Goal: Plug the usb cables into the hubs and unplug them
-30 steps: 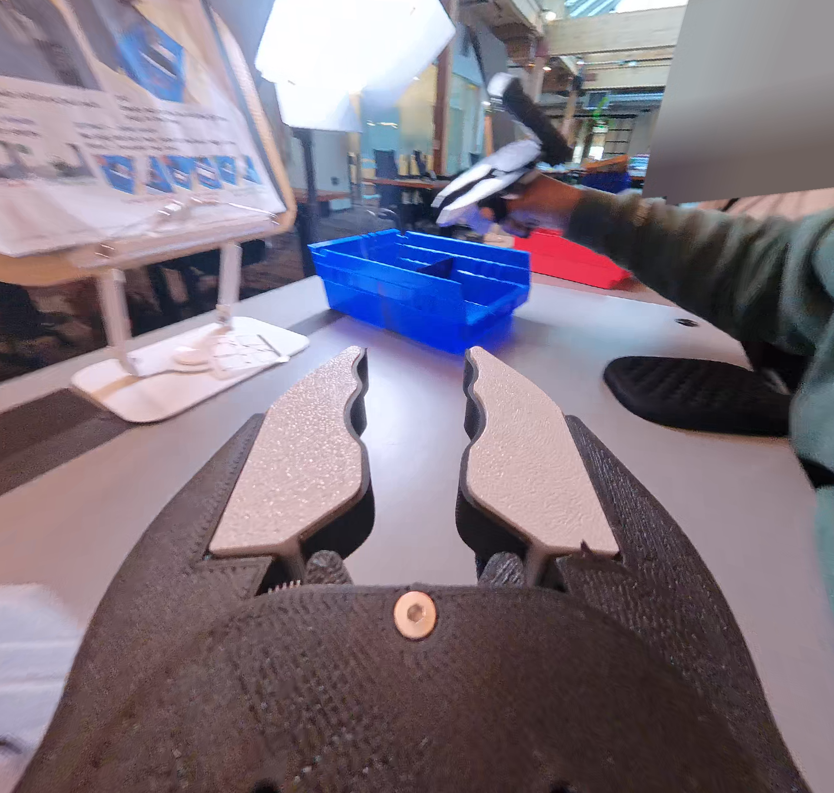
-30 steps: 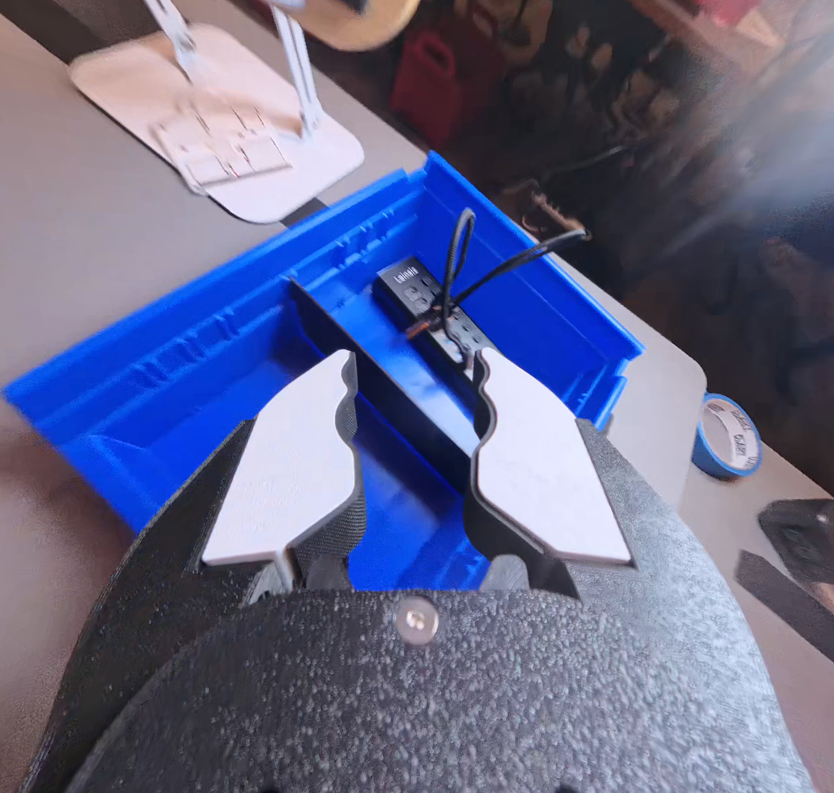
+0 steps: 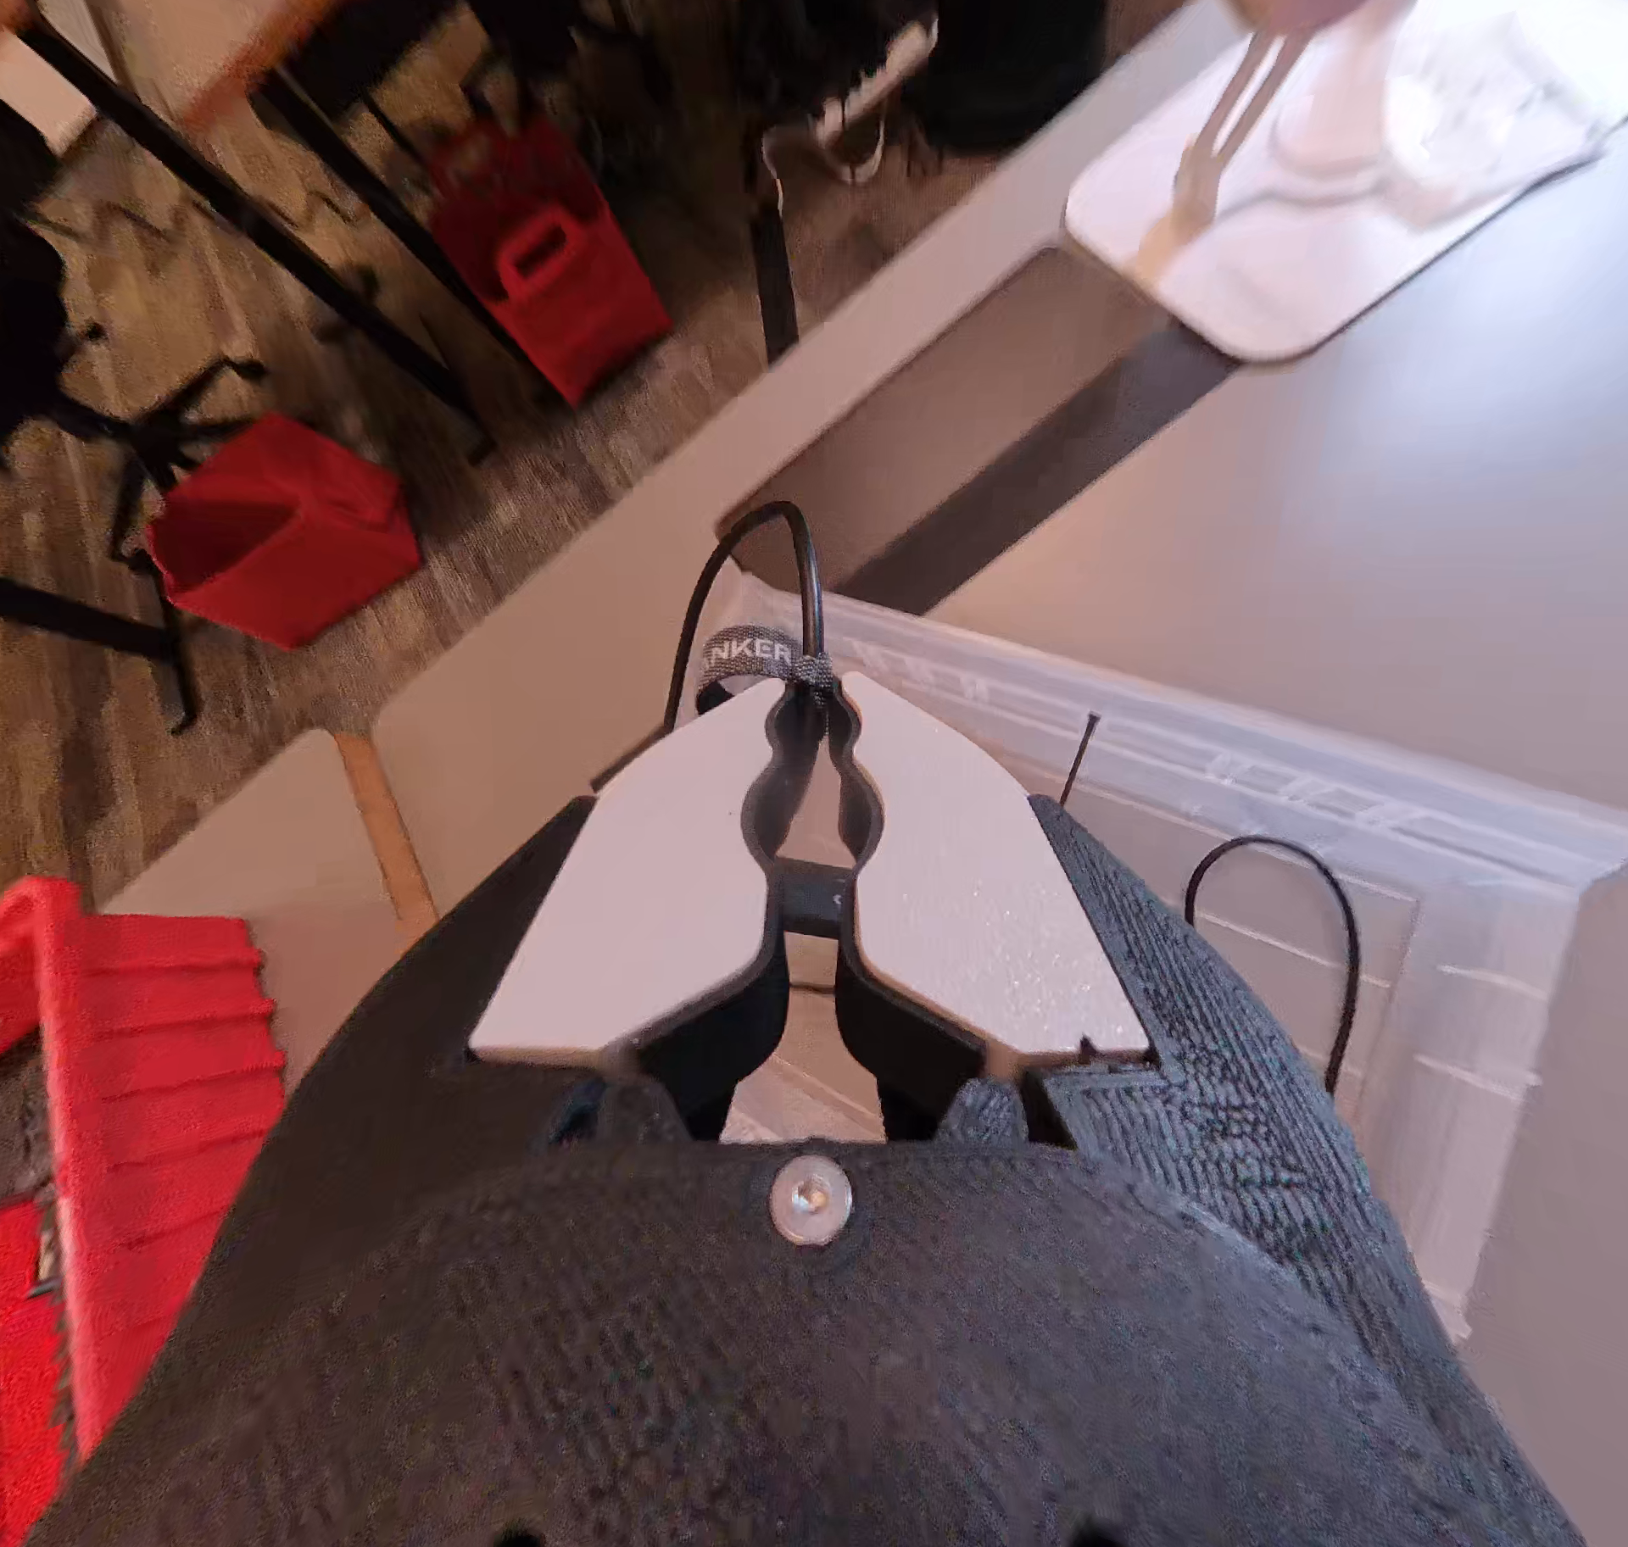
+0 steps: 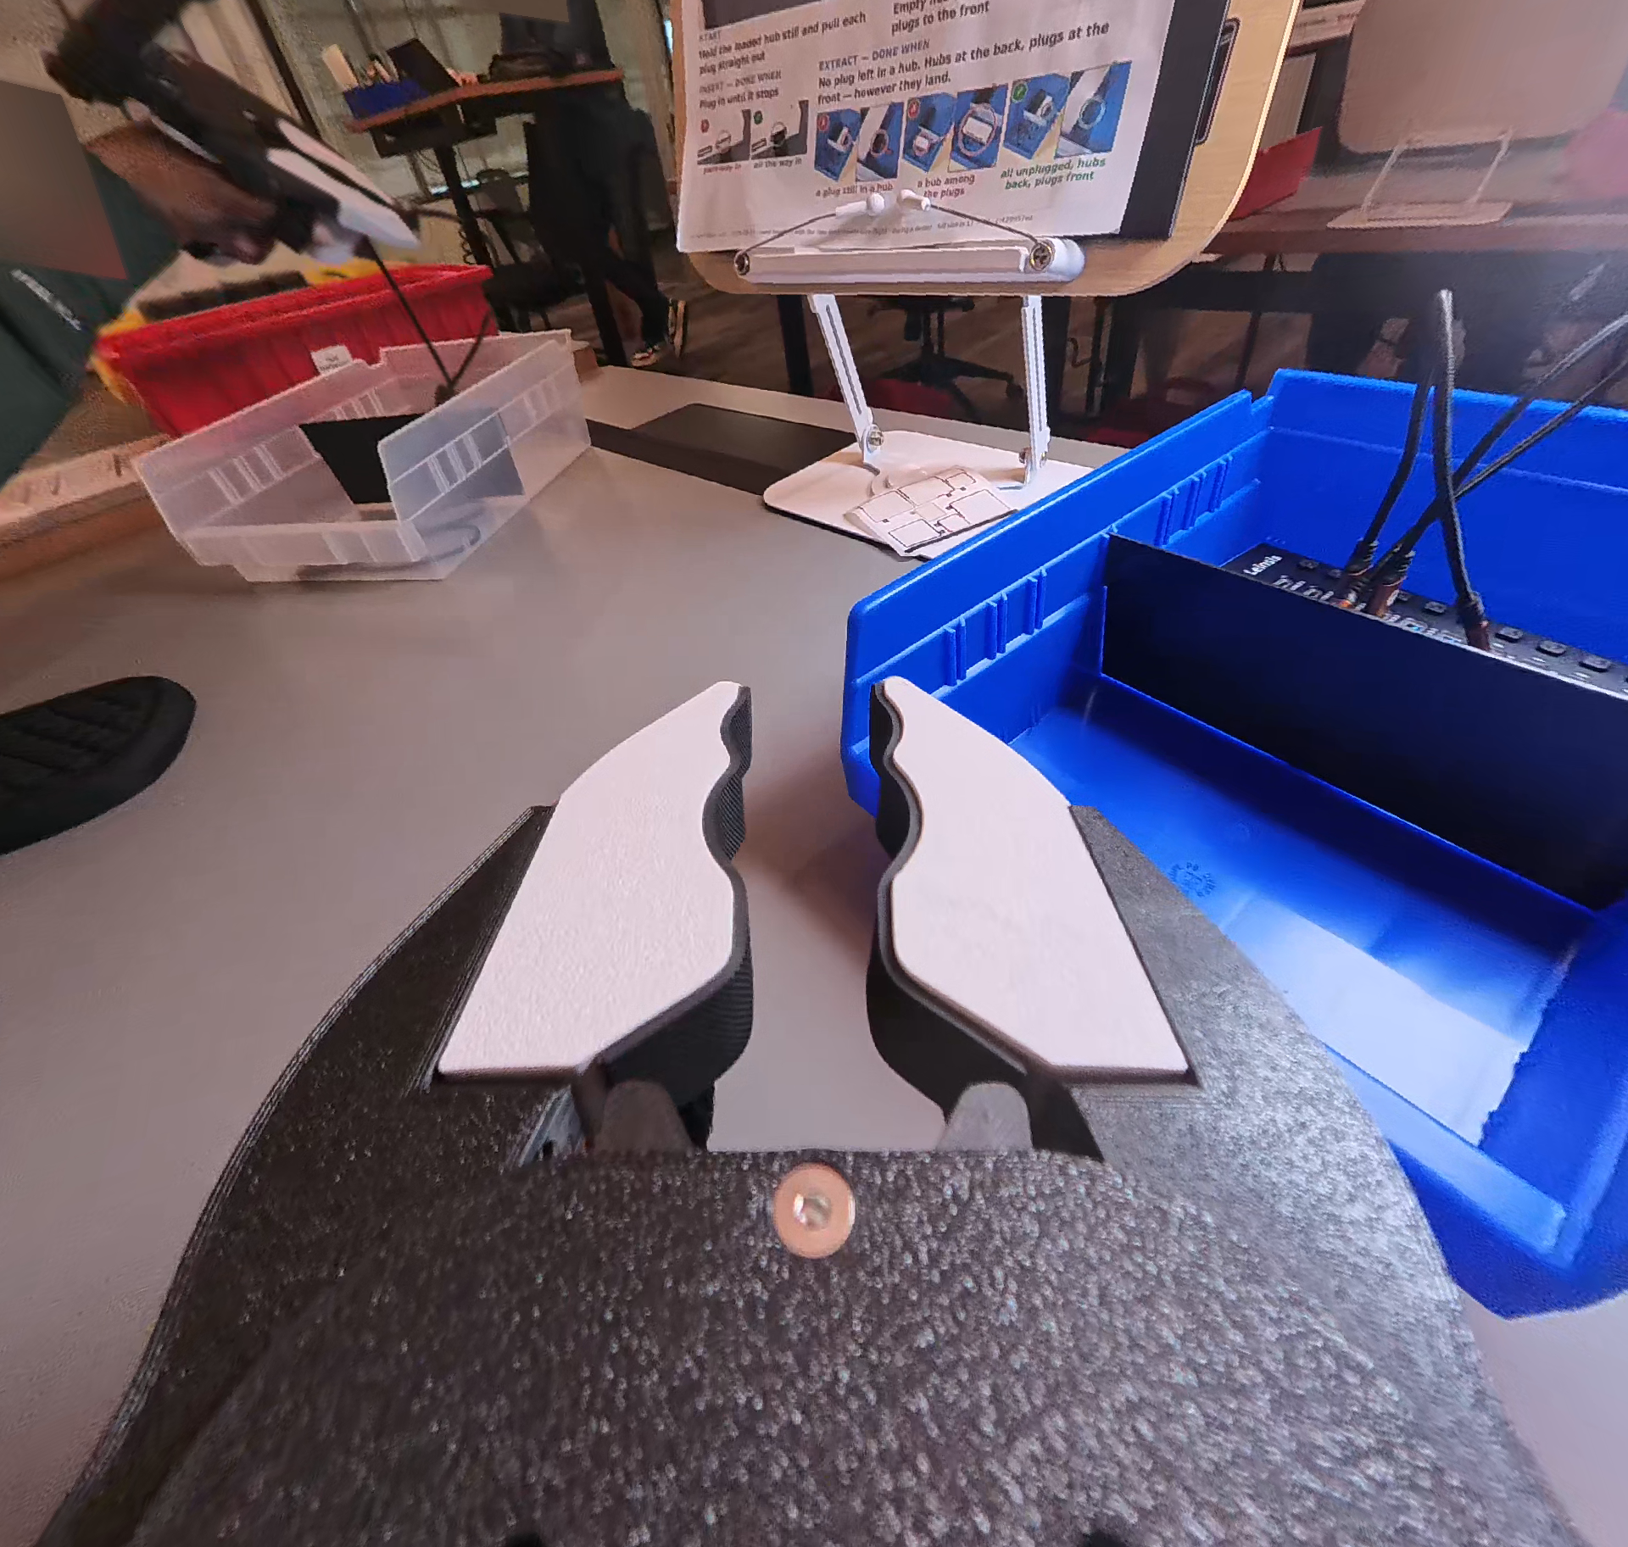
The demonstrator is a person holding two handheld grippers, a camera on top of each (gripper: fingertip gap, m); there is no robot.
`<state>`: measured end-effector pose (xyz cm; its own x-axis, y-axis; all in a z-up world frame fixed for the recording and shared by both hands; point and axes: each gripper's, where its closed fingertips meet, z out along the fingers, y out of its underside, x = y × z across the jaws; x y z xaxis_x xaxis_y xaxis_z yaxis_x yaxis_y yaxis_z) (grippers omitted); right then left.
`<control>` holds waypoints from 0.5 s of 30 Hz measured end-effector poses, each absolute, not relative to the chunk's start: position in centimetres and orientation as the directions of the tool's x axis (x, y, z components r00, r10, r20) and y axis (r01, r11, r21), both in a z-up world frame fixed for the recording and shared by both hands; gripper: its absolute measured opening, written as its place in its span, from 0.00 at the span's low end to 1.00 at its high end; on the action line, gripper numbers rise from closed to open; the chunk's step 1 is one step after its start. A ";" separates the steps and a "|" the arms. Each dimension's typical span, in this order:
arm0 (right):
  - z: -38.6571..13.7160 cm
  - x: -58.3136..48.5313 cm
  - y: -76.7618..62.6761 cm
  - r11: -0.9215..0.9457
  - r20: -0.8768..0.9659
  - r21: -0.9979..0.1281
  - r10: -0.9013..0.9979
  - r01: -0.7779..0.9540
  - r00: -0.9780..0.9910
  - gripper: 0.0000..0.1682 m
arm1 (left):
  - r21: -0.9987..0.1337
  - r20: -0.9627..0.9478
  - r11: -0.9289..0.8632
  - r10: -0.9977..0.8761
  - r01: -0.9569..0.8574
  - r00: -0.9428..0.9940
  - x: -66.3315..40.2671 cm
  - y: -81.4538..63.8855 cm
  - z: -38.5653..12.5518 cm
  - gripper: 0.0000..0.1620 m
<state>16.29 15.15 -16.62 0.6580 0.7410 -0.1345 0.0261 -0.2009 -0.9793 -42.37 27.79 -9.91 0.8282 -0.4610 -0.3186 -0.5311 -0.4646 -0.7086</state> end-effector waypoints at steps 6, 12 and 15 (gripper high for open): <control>-17.1 15.1 15.1 -0.216 -0.149 -0.976 0.762 0.031 0.630 0.15 | -0.856 -0.307 -0.266 -0.428 -0.443 0.850 -41.4 25.2 -2.0 0.04; -17.0 14.6 14.6 -0.191 -0.100 -0.978 0.771 0.078 0.629 0.15 | -0.941 -0.266 -0.087 -0.409 -0.327 0.873 -40.4 23.3 3.6 0.04; -16.9 13.9 14.1 -0.191 -0.104 -0.978 0.788 0.081 0.607 0.15 | -0.947 -0.290 -0.010 -0.400 -0.321 0.869 -39.4 22.3 6.1 0.04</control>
<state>13.91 14.13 -16.89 0.6075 0.7875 -0.1038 0.0808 -0.1912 -0.9782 -39.41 22.27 6.05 0.8693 -0.4000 -0.2903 -0.3206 -0.0095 -0.9472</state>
